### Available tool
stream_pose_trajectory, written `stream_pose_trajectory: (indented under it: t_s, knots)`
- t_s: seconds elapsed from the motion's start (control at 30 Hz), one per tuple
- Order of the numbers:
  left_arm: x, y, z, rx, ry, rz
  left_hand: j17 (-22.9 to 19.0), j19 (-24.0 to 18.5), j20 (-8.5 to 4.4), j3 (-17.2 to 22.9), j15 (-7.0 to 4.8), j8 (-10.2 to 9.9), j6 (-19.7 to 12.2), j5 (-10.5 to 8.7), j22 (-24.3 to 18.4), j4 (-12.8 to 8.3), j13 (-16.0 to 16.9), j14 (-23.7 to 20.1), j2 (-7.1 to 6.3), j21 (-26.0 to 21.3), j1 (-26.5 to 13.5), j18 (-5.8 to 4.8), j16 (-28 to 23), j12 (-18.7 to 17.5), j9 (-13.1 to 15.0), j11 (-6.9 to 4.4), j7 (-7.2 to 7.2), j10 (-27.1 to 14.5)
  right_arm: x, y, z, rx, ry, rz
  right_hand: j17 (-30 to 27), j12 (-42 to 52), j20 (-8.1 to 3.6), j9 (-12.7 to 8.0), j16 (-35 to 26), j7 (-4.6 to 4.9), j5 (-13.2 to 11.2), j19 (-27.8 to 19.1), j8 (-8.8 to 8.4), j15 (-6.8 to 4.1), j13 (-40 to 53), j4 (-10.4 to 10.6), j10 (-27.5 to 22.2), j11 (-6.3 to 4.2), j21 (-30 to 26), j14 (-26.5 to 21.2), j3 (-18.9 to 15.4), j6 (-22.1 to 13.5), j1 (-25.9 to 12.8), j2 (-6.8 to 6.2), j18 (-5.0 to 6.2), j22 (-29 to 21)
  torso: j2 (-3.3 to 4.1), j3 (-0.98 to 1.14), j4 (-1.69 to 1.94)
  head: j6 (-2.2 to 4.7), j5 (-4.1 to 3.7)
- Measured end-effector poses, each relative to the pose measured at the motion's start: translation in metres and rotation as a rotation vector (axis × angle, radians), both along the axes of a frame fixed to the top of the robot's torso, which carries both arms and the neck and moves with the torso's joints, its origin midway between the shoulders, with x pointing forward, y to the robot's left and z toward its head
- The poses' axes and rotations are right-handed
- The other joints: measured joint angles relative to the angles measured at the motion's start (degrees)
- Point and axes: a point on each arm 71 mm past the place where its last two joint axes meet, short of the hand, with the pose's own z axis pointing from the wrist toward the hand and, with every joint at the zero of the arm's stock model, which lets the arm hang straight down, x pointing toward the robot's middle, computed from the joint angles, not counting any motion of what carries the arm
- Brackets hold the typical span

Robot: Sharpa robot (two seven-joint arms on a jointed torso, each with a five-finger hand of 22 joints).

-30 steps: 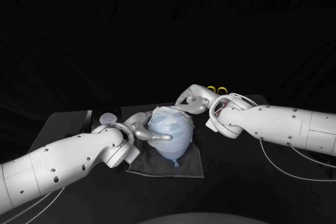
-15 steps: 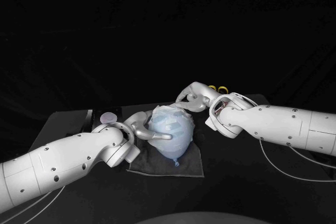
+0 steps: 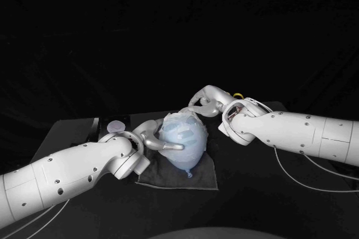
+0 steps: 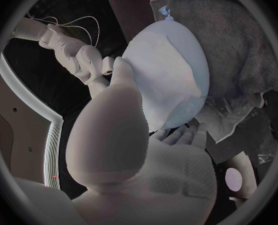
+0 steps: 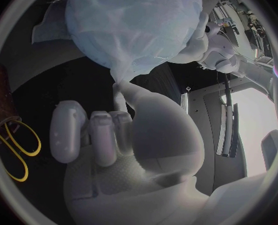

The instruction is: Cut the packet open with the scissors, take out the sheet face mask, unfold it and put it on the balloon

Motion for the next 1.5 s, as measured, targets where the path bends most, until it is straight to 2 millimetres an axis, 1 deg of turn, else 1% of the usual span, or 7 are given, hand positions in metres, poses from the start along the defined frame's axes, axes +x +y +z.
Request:
stream_pose_trajectory:
  t_s: [0.5,0.57,0.7,0.77,1.1,1.3,1.5]
  knots:
    - [-0.001,0.001,0.000,0.001,0.001,0.000,0.00,0.00,0.00,0.00,0.00,0.00,0.00,0.00,0.00,0.00,0.01,0.00,0.00,0.00,0.00,0.00,0.00,0.00,0.00,0.00,0.00,0.00,0.010,-0.001,-0.002,-0.042,-0.012,-0.023,-0.01,0.11,0.00,0.00,-0.06,0.09,-0.17,-0.01,0.26,0.00,-0.05,-0.32,0.00,0.00,0.00,0.00,0.32,0.09,-0.02,-0.03,-0.01,0.01,0.04,0.00,-0.01,-0.07,-0.04]
    - [-0.001,0.001,0.000,0.001,0.001,0.000,0.00,-0.12,0.11,0.00,0.00,0.00,0.00,0.00,0.00,0.00,0.01,0.00,0.00,0.00,0.00,0.00,0.00,0.00,0.00,0.00,0.00,0.00,0.010,-0.002,-0.003,-0.050,-0.009,-0.027,0.00,0.11,0.00,0.00,-0.16,0.09,0.05,-0.02,0.27,0.00,-0.05,-0.40,0.00,0.00,0.00,0.00,0.40,0.09,-0.32,-0.32,-0.01,0.01,0.04,0.00,-0.01,-0.07,-0.08]
    - [-0.001,0.001,0.000,0.001,0.002,0.001,0.00,-0.21,0.21,0.00,0.00,0.00,0.00,0.00,0.00,0.00,0.01,0.00,0.00,0.00,0.00,0.00,0.00,0.00,0.00,0.00,0.00,0.00,0.011,-0.003,-0.004,-0.069,-0.002,-0.036,0.03,0.11,0.01,0.00,-0.07,0.09,0.05,-0.02,0.35,-0.05,-0.03,-0.71,0.00,0.00,-0.01,-0.04,0.70,0.09,-0.32,-0.33,-0.01,-0.01,0.04,0.00,-0.01,-0.15,-0.12]
    - [-0.001,0.001,0.000,0.002,0.002,0.001,0.00,-0.21,0.21,0.00,0.00,0.00,0.00,0.00,0.01,0.00,0.01,0.00,0.00,0.00,0.00,0.00,0.00,0.00,0.00,0.00,0.00,0.00,0.010,-0.005,-0.004,-0.081,0.003,-0.041,0.03,0.11,0.01,0.00,0.00,0.09,0.05,-0.02,0.58,-0.20,-0.02,-0.88,0.00,0.00,-0.01,-0.19,0.87,0.09,-0.47,-0.47,-0.01,-0.02,0.04,-0.01,-0.02,-0.16,-0.11]
    - [-0.001,0.002,0.000,0.004,0.004,0.003,0.00,-0.21,0.21,0.00,0.00,0.00,0.00,0.00,0.01,0.00,0.02,0.00,0.00,0.00,0.00,0.00,0.00,0.00,0.00,-0.01,0.00,0.01,0.006,-0.018,-0.006,-0.138,0.031,-0.077,0.03,0.09,0.01,0.00,0.00,0.07,0.04,-0.03,0.64,-0.41,0.00,-1.11,0.00,0.00,-0.01,-0.02,1.09,0.07,-0.84,-0.85,-0.01,-0.02,0.00,0.07,-0.05,-0.22,-0.04]
    - [-0.001,0.002,0.000,0.004,0.004,0.004,0.00,-0.21,0.21,0.00,0.00,0.00,0.00,0.00,0.00,0.00,0.02,0.00,0.00,0.00,0.00,0.00,0.00,0.00,0.00,-0.01,0.00,0.01,0.002,-0.016,-0.006,-0.155,0.045,-0.079,-0.02,0.01,0.01,0.00,-0.04,0.05,0.03,-0.04,0.64,-0.41,0.00,-1.26,0.00,0.00,0.22,-0.02,1.24,0.06,-0.92,-0.93,-0.02,0.01,0.00,0.10,-0.06,-0.18,-0.12]
    - [-0.001,0.003,0.000,0.005,0.005,0.003,0.00,-0.21,0.21,0.00,0.00,0.00,0.00,0.00,0.01,0.00,0.02,0.00,0.00,0.00,0.00,0.00,0.00,0.00,0.00,-0.01,0.00,0.01,0.001,-0.014,-0.006,-0.166,0.048,-0.093,-0.02,-0.02,0.02,0.00,-0.06,0.03,0.02,-0.04,0.65,-0.42,-0.02,-1.26,0.00,0.00,0.22,-0.02,1.24,0.07,-1.00,-0.99,-0.01,0.02,-0.01,0.10,-0.05,-0.05,-0.24]
